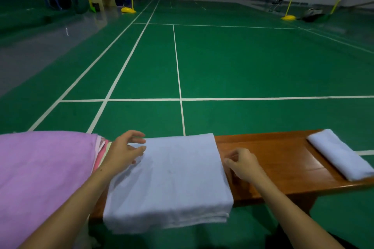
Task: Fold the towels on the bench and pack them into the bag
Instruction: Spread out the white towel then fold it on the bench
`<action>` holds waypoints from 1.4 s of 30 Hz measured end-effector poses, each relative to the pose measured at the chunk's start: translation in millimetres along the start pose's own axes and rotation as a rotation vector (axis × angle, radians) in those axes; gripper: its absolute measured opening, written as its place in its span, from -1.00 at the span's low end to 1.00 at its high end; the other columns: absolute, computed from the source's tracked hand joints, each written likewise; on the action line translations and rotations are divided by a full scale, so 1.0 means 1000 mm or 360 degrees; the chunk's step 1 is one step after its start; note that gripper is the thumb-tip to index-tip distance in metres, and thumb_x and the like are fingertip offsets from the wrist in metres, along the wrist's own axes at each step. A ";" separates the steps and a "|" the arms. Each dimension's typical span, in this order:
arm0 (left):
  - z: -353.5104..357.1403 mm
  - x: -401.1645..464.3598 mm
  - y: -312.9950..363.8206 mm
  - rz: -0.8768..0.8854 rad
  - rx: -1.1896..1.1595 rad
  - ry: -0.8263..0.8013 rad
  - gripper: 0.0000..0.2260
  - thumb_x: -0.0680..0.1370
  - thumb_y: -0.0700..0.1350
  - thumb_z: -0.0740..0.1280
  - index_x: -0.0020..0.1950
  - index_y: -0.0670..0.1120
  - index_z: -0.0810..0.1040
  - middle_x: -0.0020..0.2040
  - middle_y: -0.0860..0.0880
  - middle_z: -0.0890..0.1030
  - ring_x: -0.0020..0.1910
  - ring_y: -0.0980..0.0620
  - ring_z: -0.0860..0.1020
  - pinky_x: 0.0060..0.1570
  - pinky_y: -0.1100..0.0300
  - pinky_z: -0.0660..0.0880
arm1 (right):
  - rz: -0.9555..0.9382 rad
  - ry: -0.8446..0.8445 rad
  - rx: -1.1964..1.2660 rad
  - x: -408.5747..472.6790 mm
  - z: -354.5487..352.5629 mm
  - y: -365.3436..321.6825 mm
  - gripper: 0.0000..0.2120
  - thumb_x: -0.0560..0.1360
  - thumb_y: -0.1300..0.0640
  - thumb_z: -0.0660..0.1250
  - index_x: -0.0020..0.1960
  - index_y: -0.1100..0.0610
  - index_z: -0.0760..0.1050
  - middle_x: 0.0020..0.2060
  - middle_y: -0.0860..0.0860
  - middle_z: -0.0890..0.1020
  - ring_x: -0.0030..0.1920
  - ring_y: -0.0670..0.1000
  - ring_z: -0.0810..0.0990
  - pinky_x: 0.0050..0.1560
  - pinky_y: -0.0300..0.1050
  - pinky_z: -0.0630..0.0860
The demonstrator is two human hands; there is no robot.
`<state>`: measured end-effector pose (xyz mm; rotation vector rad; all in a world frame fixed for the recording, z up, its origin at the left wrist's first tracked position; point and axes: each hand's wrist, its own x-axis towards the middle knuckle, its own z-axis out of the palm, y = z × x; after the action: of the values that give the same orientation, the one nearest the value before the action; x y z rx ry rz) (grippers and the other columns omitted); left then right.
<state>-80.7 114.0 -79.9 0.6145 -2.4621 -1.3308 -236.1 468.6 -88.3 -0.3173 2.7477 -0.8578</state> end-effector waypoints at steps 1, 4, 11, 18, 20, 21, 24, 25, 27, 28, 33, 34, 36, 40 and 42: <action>0.005 -0.007 0.005 0.0032 0.0004 -0.0044 -0.72 0.58 -0.18 0.50 0.24 0.05 0.58 0.15 0.09 0.70 -0.17 0.04 0.74 -0.27 0.01 0.70 | 0.0039 -0.0055 0.0001 -0.012 0.000 0.005 -0.73 0.61 -0.01 0.44 0.20 0.15 0.59 -0.03 -0.01 0.70 -0.21 -0.09 0.64 -0.30 -0.24 0.56; 0.025 -0.023 0.021 0.0142 0.0108 -0.0200 -0.76 0.58 -0.18 0.48 0.19 0.08 0.60 0.08 0.09 0.71 -0.20 0.05 0.73 -0.27 0.00 0.69 | 0.0050 -0.0199 0.0050 -0.036 0.002 0.013 -0.69 0.57 -0.01 0.48 -0.07 0.28 0.68 -0.30 0.06 0.73 -0.35 0.04 0.69 -0.37 -0.14 0.56; 0.082 -0.042 0.047 0.0389 0.0377 -0.0645 -0.79 0.60 0.06 0.45 0.19 0.26 0.55 0.06 0.36 0.66 -0.11 0.20 0.66 -0.01 0.05 0.65 | 0.0034 -0.0500 0.0171 -0.053 0.006 -0.005 -0.60 0.57 0.05 0.48 -0.39 0.08 0.45 -0.47 -0.01 0.44 -0.47 -0.08 0.37 -0.40 -0.21 0.34; 0.103 -0.037 0.075 0.0556 0.0454 -0.0985 -0.51 0.61 -0.07 0.35 0.42 0.41 0.36 -0.09 0.20 0.69 -0.29 0.11 0.61 -0.17 0.06 0.60 | -0.0316 -0.0455 0.0398 -0.060 0.025 -0.023 -0.82 0.57 0.08 0.41 0.17 0.04 0.56 0.01 -0.09 0.66 0.02 -0.06 0.65 0.15 -0.01 0.63; 0.100 -0.033 0.078 0.0479 0.0325 -0.1214 -0.50 0.59 -0.19 0.29 0.39 0.33 0.45 -0.19 0.05 0.72 -0.39 -0.06 0.61 -0.27 -0.04 0.64 | -0.0495 -0.0541 0.0361 -0.063 0.026 -0.030 -0.74 0.57 0.15 0.40 0.25 0.02 0.60 0.04 -0.13 0.67 0.05 -0.06 0.66 0.16 -0.05 0.64; 0.098 -0.031 0.078 0.0452 0.0275 -0.1301 -0.54 0.59 -0.23 0.26 0.34 0.27 0.51 -0.20 0.00 0.72 -0.40 -0.16 0.61 -0.31 -0.11 0.64 | -0.0563 -0.0562 0.0375 -0.063 0.026 -0.031 -0.73 0.56 0.17 0.40 0.25 0.02 0.63 0.05 -0.12 0.69 0.06 -0.06 0.67 0.15 -0.04 0.65; 0.096 -0.026 0.077 0.0439 0.0225 -0.1347 -0.72 0.57 -0.24 0.28 0.15 0.10 0.61 -0.16 -0.02 0.73 -0.38 -0.13 0.64 -0.29 -0.19 0.65 | -0.0605 -0.0519 0.0432 -0.060 0.026 -0.030 -0.67 0.54 0.21 0.45 0.28 -0.01 0.63 0.04 -0.11 0.71 0.05 -0.11 0.68 0.13 -0.04 0.67; 0.096 -0.025 0.075 0.0450 0.0251 -0.1295 -0.77 0.57 -0.19 0.31 0.09 0.11 0.62 -0.16 0.01 0.74 -0.37 -0.08 0.65 -0.24 -0.18 0.66 | -0.0581 -0.0486 0.0466 -0.059 0.025 -0.030 -0.67 0.54 0.20 0.47 0.27 -0.01 0.61 0.02 -0.10 0.70 0.02 -0.11 0.68 0.11 -0.05 0.67; 0.094 -0.020 0.070 0.0488 0.0337 -0.1127 -0.89 0.58 -0.05 0.38 0.04 0.14 0.65 -0.13 0.08 0.73 -0.30 0.00 0.68 -0.13 -0.13 0.66 | -0.0505 -0.0467 0.0480 -0.061 0.019 -0.028 -0.69 0.56 0.12 0.48 0.27 -0.02 0.54 0.00 -0.09 0.66 0.00 -0.10 0.66 0.04 -0.10 0.66; 0.092 -0.018 0.067 0.0503 0.0367 -0.1057 -0.93 0.58 0.02 0.40 0.04 0.16 0.66 -0.11 0.11 0.72 -0.23 0.03 0.68 -0.09 -0.10 0.66 | -0.0482 -0.0477 0.0435 -0.063 0.018 -0.026 -0.68 0.57 0.03 0.48 0.29 -0.04 0.51 -0.01 -0.11 0.65 0.00 -0.10 0.65 -0.01 -0.13 0.64; 0.077 -0.015 0.062 0.0572 0.0281 -0.0831 -0.94 0.57 0.01 0.44 0.02 0.15 0.68 -0.02 0.17 0.70 -0.06 0.05 0.67 -0.12 0.27 0.57 | -0.0458 -0.0678 0.0289 -0.066 0.013 -0.010 -0.73 0.54 -0.16 0.48 0.16 -0.07 0.59 -0.11 -0.09 0.70 -0.11 -0.11 0.67 -0.13 -0.10 0.63; 0.075 -0.015 0.062 0.0581 0.0246 -0.0784 -0.93 0.58 -0.05 0.45 0.01 0.13 0.69 -0.03 0.15 0.70 -0.05 0.03 0.67 -0.14 0.32 0.55 | -0.0489 -0.0693 0.0293 -0.065 0.014 -0.009 -0.77 0.52 -0.14 0.49 0.10 -0.06 0.62 -0.15 -0.09 0.70 -0.17 -0.12 0.65 -0.16 -0.07 0.61; 0.070 -0.016 0.063 0.0583 0.0184 -0.0710 -0.89 0.60 -0.14 0.47 0.00 0.09 0.70 -0.04 0.11 0.70 -0.05 0.01 0.66 -0.15 0.32 0.55 | -0.0551 -0.0694 0.0261 -0.066 0.017 -0.010 -0.81 0.51 -0.07 0.51 -0.01 0.03 0.64 -0.22 -0.04 0.68 -0.25 -0.12 0.59 -0.21 -0.03 0.56; 0.059 -0.021 0.066 0.0481 -0.0037 -0.0634 -0.91 0.61 -0.20 0.46 0.03 -0.02 0.71 -0.05 0.02 0.70 -0.04 -0.05 0.65 -0.19 0.10 0.66 | -0.0607 -0.0632 0.0267 -0.063 0.027 -0.011 -0.72 0.53 -0.05 0.46 -0.16 0.16 0.57 -0.29 0.07 0.60 -0.30 -0.09 0.49 -0.25 -0.05 0.46; 0.054 -0.023 0.067 0.0418 -0.0184 -0.0601 -0.92 0.61 -0.25 0.46 0.04 -0.09 0.72 -0.05 -0.04 0.70 -0.05 -0.07 0.66 -0.17 0.01 0.70 | -0.0606 -0.0583 0.0328 -0.058 0.030 -0.014 -0.78 0.56 -0.02 0.43 -0.17 0.08 0.59 -0.31 -0.05 0.59 -0.29 -0.11 0.50 -0.23 -0.11 0.45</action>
<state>-100.0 196.9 -53.4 0.0057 -2.6070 -1.5800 -170.7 457.5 -94.5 -0.8796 2.2718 -1.0416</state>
